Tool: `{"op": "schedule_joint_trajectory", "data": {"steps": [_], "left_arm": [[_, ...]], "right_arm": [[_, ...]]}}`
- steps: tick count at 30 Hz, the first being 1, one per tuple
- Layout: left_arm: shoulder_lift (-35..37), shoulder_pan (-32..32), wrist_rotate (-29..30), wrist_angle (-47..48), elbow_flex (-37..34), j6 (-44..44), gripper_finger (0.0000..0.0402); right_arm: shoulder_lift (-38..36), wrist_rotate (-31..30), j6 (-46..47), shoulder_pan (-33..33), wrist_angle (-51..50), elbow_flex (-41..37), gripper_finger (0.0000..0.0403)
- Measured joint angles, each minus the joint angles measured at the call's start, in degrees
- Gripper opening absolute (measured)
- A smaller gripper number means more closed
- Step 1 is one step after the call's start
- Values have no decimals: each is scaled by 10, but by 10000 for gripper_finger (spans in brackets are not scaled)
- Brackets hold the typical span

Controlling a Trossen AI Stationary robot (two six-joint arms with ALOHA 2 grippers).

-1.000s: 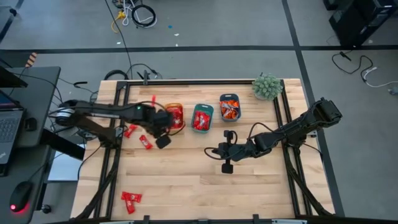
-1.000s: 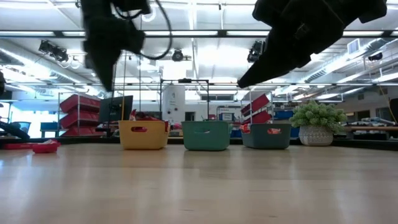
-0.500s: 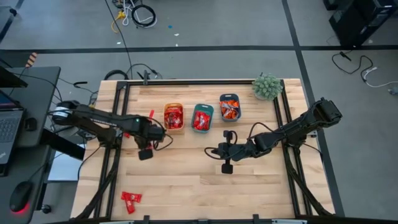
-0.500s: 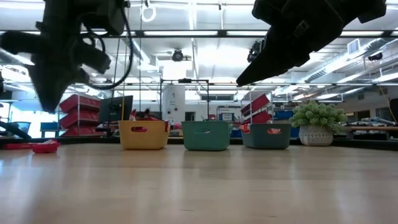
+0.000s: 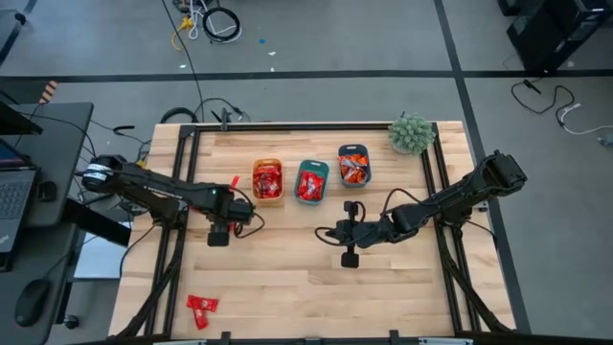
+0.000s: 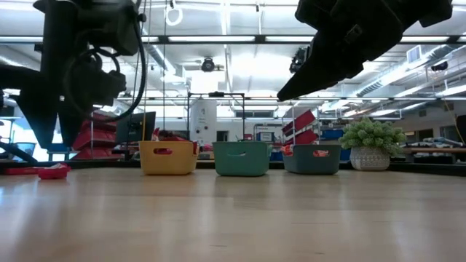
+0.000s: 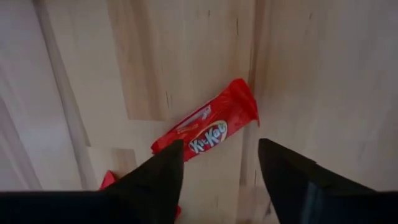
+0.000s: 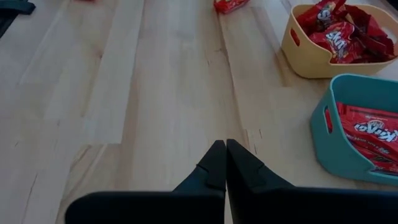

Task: Sort candy
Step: Put the red chocolate into the green bin

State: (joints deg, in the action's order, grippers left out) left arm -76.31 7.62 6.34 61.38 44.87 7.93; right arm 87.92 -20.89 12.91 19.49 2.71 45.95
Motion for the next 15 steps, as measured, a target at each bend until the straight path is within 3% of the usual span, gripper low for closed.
{"op": "schedule_joint_trajectory", "data": {"steps": [6,15], "left_arm": [[-2,0,0,-6,-27,-9,237],[-28,0,-5,-20,-30,-13,239]], "right_arm": [[0,0,0,0,-1,0,0],[0,0,0,0,-1,0,0]]}}
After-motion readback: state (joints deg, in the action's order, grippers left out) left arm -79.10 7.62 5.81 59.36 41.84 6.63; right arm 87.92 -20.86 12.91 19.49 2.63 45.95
